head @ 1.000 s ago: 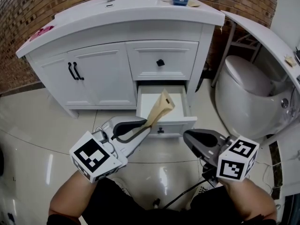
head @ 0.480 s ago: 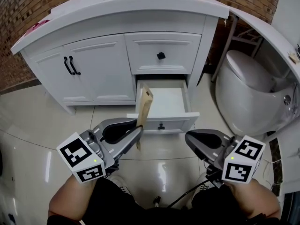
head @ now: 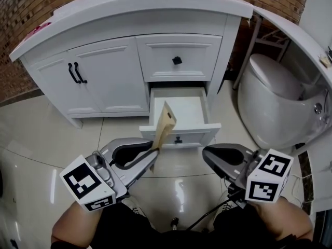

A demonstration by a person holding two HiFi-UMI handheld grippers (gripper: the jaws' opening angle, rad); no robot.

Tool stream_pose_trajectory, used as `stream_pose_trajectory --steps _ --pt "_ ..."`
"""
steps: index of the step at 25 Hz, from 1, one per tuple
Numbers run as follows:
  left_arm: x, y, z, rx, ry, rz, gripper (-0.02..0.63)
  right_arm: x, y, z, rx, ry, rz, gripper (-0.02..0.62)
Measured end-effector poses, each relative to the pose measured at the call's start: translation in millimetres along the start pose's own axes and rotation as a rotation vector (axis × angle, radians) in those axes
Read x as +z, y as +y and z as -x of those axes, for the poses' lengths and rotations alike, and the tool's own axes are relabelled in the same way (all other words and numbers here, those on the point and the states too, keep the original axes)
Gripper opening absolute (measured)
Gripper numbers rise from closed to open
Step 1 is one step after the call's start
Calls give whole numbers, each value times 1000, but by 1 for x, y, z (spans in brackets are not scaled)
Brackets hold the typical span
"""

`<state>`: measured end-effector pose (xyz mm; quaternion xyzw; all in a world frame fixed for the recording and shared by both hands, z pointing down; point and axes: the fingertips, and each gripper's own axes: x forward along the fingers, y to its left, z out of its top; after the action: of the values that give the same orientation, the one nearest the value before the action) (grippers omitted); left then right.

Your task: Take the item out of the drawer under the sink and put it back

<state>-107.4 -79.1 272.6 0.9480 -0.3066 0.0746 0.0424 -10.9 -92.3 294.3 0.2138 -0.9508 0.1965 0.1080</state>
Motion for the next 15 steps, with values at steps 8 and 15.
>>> stream_pose_trajectory --steps 8,15 --pt "2 -4 1 -1 2 -15 57 -1 1 -2 1 2 0 3" --pt "1 5 0 29 -12 -2 67 0 1 -1 1 -3 1 3"
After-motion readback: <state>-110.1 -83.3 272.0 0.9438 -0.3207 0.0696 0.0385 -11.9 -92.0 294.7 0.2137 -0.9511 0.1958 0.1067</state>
